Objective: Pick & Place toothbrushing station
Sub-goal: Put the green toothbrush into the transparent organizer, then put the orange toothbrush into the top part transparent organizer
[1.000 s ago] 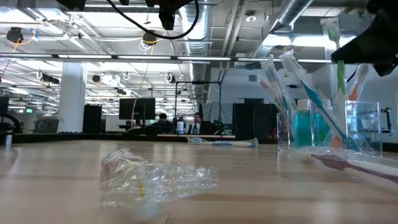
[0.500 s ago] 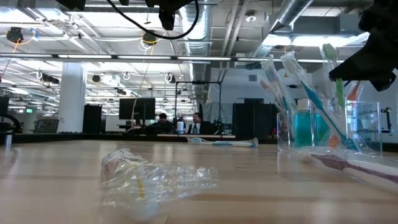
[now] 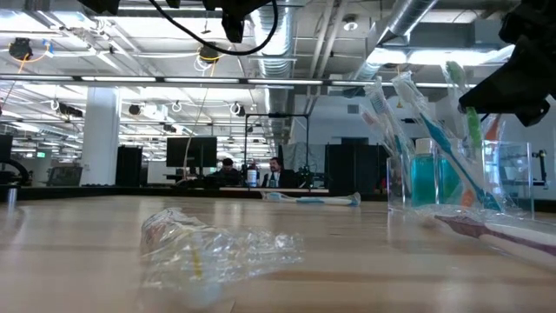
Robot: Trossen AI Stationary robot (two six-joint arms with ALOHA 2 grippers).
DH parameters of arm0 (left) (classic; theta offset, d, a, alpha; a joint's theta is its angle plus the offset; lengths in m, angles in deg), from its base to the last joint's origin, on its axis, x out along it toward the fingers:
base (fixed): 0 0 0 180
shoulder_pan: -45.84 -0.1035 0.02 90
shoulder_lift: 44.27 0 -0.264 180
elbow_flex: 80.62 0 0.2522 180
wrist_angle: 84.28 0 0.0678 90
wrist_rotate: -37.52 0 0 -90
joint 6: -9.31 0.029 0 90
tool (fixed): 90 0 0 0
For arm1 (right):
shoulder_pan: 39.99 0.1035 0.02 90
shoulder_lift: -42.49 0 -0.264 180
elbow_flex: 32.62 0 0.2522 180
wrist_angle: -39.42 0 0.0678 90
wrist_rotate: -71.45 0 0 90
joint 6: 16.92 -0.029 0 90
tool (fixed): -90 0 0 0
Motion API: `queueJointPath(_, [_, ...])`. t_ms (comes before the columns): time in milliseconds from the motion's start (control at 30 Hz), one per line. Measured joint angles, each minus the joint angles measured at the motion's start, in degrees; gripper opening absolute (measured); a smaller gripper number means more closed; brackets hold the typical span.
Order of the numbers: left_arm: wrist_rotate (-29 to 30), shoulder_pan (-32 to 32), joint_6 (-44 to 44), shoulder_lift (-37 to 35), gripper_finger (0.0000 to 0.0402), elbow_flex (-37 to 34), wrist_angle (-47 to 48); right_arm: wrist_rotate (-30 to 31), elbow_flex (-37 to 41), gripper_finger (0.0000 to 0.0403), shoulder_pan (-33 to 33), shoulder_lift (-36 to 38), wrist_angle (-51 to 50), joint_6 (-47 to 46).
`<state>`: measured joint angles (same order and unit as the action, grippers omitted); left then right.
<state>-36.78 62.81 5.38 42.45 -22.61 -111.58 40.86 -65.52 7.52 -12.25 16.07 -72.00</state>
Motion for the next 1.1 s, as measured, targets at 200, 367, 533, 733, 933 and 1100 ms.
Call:
queueJointPath(200, [0.0, 0.0, 0.0, 0.0, 0.0044, 0.0, 0.0, -0.6, 0.0, 0.0103, 0.0, 0.0, 0.1, 1.6])
queueJointPath(367, [0.2, 0.0, 0.0, 0.0, 0.0044, 0.0, 0.1, -1.0, -1.4, 0.0140, 0.0, 0.0, 0.1, 4.5])
queueJointPath(533, [0.2, 0.0, 0.0, 0.0, 0.0044, 0.0, 0.2, -1.0, -2.6, 0.0164, 0.0, 0.0, -0.1, 7.5])
queueJointPath(733, [0.2, 0.0, 0.0, 0.0, 0.0044, 0.0, 1.9, -1.0, -5.0, 0.0167, 0.0, 0.0, -3.7, 7.5])
queueJointPath(933, [0.1, 0.0, -0.8, 0.0, 0.0044, 0.0, 4.4, -1.0, -8.0, 0.0157, 0.0, 0.0, -8.4, 7.5])
queueJointPath(1100, [-1.6, 0.1, -2.6, 0.0, 0.0044, 0.0, 7.9, -1.0, -10.7, 0.0153, 0.0, 0.0, -11.9, 7.6])
